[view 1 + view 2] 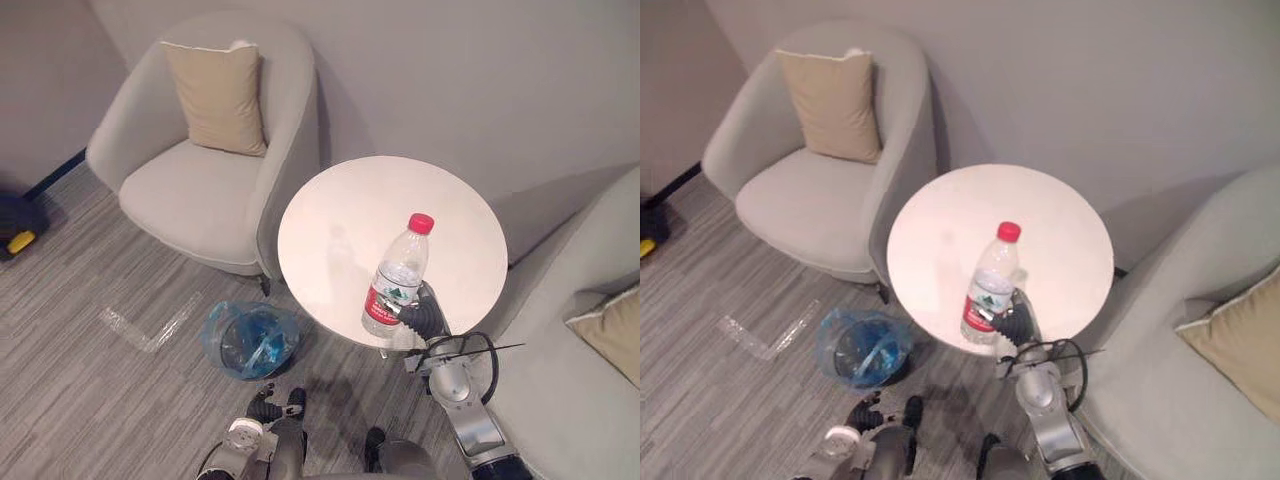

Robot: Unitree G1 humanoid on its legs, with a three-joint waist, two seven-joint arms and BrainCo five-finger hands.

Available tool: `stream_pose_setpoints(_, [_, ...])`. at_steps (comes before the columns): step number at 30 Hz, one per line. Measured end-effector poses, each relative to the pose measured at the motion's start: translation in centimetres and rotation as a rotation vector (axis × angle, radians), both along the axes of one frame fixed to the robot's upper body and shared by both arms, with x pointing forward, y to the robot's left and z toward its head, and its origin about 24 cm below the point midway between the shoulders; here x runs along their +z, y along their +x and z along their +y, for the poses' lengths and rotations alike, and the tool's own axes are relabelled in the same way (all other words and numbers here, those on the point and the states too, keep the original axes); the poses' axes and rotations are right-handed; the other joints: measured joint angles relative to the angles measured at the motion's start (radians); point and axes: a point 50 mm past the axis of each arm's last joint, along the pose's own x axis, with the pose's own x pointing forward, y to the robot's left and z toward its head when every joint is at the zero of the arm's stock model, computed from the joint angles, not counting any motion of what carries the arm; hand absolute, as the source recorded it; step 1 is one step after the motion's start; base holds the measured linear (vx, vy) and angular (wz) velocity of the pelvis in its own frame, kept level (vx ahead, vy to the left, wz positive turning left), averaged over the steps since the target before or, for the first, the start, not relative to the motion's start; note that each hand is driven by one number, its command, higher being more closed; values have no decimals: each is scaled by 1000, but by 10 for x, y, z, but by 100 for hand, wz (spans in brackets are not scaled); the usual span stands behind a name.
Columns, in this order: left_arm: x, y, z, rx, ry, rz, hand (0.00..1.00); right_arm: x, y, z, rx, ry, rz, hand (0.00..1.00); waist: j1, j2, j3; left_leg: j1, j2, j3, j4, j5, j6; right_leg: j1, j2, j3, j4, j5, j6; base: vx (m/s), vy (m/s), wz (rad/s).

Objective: Gather rubbish on tea table into small bin, then transfer packed bag to large trash can.

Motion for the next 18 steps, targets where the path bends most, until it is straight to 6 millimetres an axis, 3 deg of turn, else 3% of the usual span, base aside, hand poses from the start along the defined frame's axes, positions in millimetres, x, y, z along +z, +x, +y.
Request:
stream_pose_setpoints(1, [0, -2, 0, -3, -1, 1, 0, -7, 0, -2, -14, -3, 31, 100, -1, 2, -1, 8, -3, 24, -64, 83, -2, -1, -18, -39, -9, 11, -18, -237, -62, 83])
stream_pose_setpoints(2, [0, -2, -1, -6, -2, 2, 0, -11, -1, -6, -31, -8, 54, 100, -3, 3, 1, 8, -7, 97, -81, 101, 21, -3, -38, -90, -19, 19, -37, -314, -57, 100])
stream_pose_setpoints(3, [0, -1, -2, -8, -5, 2, 0, -14, -1, -8, -41, -13, 67, 100, -8, 2, 2, -14, -16, 165, 0, 48, 79, -10, -58, -122, -24, 26, -41, -229, -28, 82])
stream_pose_setpoints(4, [0, -2, -2, -9, -5, 2, 0, -15, -1, -10, -52, -13, 73, 100, -11, 0, 0, -25, -21, 196, 53, 19, 99, -15, -70, -139, -27, 32, -43, -245, -34, 92])
stream_pose_setpoints(5, [0, -2, -3, -14, -5, 2, 0, -14, -1, -15, -75, -14, 71, 100, -21, 0, -1, -38, -24, 272, 163, -68, 132, -15, -97, -174, -47, 48, -48, -161, 4, 84])
stream_pose_setpoints(7, [-1, -4, -5, -29, -1, 3, 0, -14, 0, -18, -95, -13, 66, 100, -35, 2, -2, -10, 8, 369, 264, -175, 122, -16, -131, -224, -81, 80, -40, -182, 52, 90])
stream_pose_setpoints(8, [-1, -4, -5, -31, 1, 3, 0, -14, 0, -18, -96, -13, 66, 100, -36, 2, -2, 2, 17, 381, 272, -189, 117, -15, -134, -232, -86, 85, -38, -141, 99, 82])
stream_pose_setpoints(9, [-2, -6, -6, -43, 9, 11, 0, -14, 0, -18, -101, -12, 67, 100, -36, 4, -3, 55, 45, 419, 260, -236, 98, -16, -138, -247, -93, 103, -14, -105, 132, 58])
stream_pose_setpoints(11, [-4, -10, -8, -67, 16, 24, 0, -14, -1, -19, -110, -6, 68, 100, -35, 24, -15, 134, 54, 435, 105, -284, 62, -10, -128, -272, -109, 123, 17, -94, 195, 50])
stream_pose_setpoints(12, [-3, -9, -7, -69, 19, 23, 0, -15, -1, -19, -114, -4, 71, 100, -35, 13, -13, 145, 47, 432, 87, -276, 55, -7, -132, -274, -115, 129, 26, -48, 197, 44])
stream_pose_setpoints(14, [-4, -10, -2, -82, 40, 26, 0, -21, -6, -11, -128, 51, 96, 100, -36, -17, -28, 146, 4, 408, 46, -252, 75, 20, -135, -246, -182, 167, 65, -18, 159, 40])
stream_pose_setpoints(18, [-4, -12, 0, -91, 52, 32, 0, -24, -7, -5, -114, 66, 108, 100, -36, -17, -39, 157, -41, 404, 20, -248, 97, 37, -157, -212, -225, 198, 84, -5, 168, 12])
